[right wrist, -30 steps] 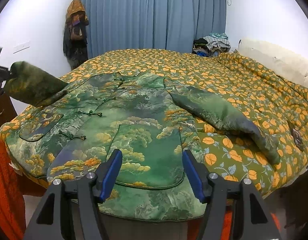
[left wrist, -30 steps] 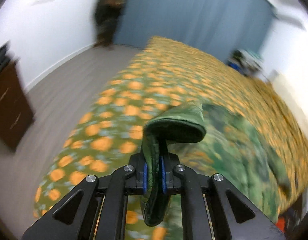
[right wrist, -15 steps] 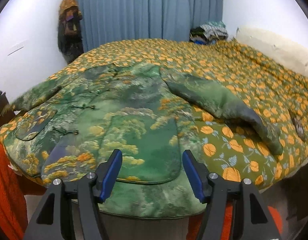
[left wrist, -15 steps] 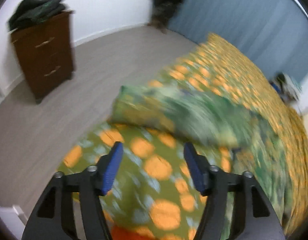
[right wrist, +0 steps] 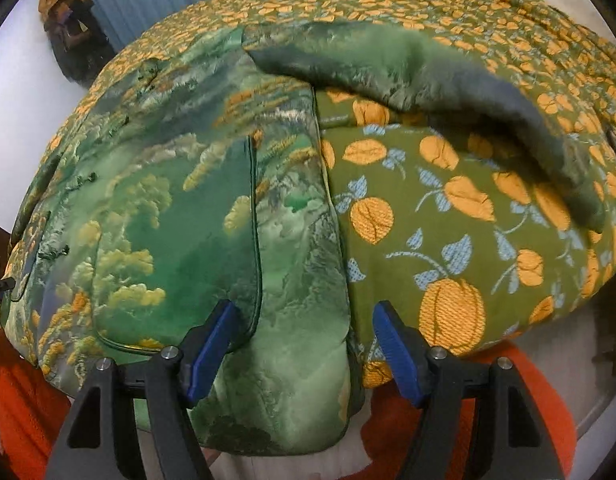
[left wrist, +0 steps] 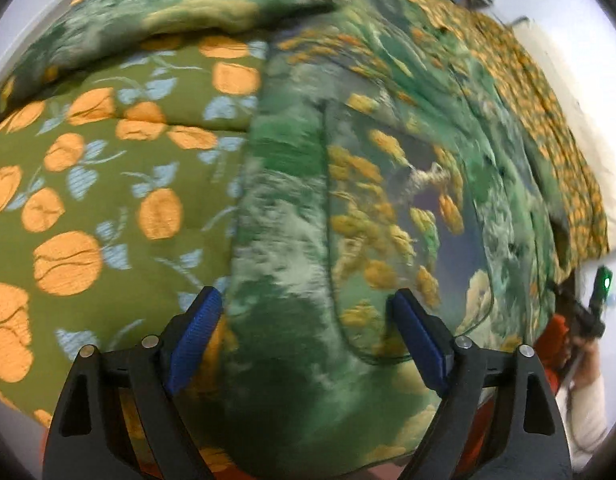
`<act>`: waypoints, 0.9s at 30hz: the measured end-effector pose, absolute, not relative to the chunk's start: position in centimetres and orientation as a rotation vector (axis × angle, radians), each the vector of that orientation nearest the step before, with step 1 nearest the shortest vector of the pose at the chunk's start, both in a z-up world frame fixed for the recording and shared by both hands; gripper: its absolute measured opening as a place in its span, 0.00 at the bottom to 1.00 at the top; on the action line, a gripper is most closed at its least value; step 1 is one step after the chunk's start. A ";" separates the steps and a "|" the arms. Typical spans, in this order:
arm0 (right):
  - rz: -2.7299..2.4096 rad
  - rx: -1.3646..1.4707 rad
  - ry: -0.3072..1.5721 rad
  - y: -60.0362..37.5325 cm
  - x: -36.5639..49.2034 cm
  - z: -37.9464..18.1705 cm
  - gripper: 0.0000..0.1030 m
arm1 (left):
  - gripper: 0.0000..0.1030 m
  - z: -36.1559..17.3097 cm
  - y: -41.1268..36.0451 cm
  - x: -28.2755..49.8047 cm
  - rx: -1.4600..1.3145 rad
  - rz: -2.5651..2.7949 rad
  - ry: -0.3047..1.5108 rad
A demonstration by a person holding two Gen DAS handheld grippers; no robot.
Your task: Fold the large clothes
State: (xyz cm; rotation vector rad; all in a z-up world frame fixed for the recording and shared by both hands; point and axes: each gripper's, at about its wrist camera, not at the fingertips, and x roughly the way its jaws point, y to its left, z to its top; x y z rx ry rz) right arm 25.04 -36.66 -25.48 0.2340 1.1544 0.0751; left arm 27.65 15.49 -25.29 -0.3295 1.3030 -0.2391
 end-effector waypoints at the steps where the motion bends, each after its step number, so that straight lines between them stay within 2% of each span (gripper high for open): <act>1: 0.082 0.231 1.157 -36.6 25.0 -25.6 0.70 | 0.66 -25.2 15.2 27.6 -0.328 -0.253 1.305; 2: 0.097 0.235 1.157 -36.4 25.1 -25.8 0.70 | 0.59 -25.2 15.0 27.4 -0.329 -0.258 1.310; 4: 0.135 0.267 1.161 -36.3 25.3 -26.0 0.68 | 0.33 -24.8 15.2 26.5 -0.330 -0.260 1.309; 5: 0.155 0.281 1.165 -36.2 25.3 -26.0 0.62 | 0.29 -24.7 15.4 26.2 -0.334 -0.261 1.306; 6: 0.178 0.286 1.168 -36.0 25.3 -26.0 0.45 | 0.24 -24.5 15.3 26.0 -0.341 -0.264 1.301; 7: 0.184 0.281 1.165 -35.9 25.3 -25.9 0.37 | 0.20 -24.4 15.3 25.8 -0.341 -0.266 1.295; 10: 0.182 0.231 1.145 -35.3 25.0 -24.9 0.23 | 0.17 -23.4 14.4 25.1 -0.286 -0.258 1.273; 13: 0.165 0.175 1.131 -34.9 24.6 -23.9 0.21 | 0.17 -22.7 13.4 24.1 -0.224 -0.255 1.263; 15: 0.135 0.162 1.144 -35.2 24.4 -23.9 0.15 | 0.17 -22.8 13.3 23.4 -0.207 -0.254 1.266; 17: 0.134 0.180 1.149 -35.7 24.5 -24.0 0.15 | 0.17 -23.0 13.4 23.1 -0.199 -0.257 1.265; 20: 0.126 0.181 1.135 -35.9 24.8 -24.1 0.18 | 0.28 -22.7 13.6 23.3 -0.185 -0.239 1.233; 22: 0.106 0.179 1.121 -35.9 25.0 -23.9 0.23 | 0.51 -21.7 13.8 23.3 -0.179 -0.213 1.188; 23: 0.093 0.183 1.107 -35.9 25.0 -23.6 0.30 | 0.57 -20.8 14.1 23.0 -0.175 -0.200 1.149; 24: 0.084 0.186 1.095 -36.0 24.9 -23.4 0.47 | 0.65 -19.9 14.3 22.7 -0.175 -0.196 1.110; 25: 0.074 0.188 1.069 -36.2 24.7 -22.8 0.57 | 0.75 -19.0 14.4 22.4 -0.171 -0.187 1.076; 26: 0.061 0.183 1.031 -36.2 24.4 -22.0 0.57 | 0.81 -17.6 14.5 22.0 -0.157 -0.166 1.023; 27: 0.043 0.167 0.999 -36.1 24.2 -21.1 0.57 | 0.93 -16.2 14.5 21.6 -0.135 -0.136 0.956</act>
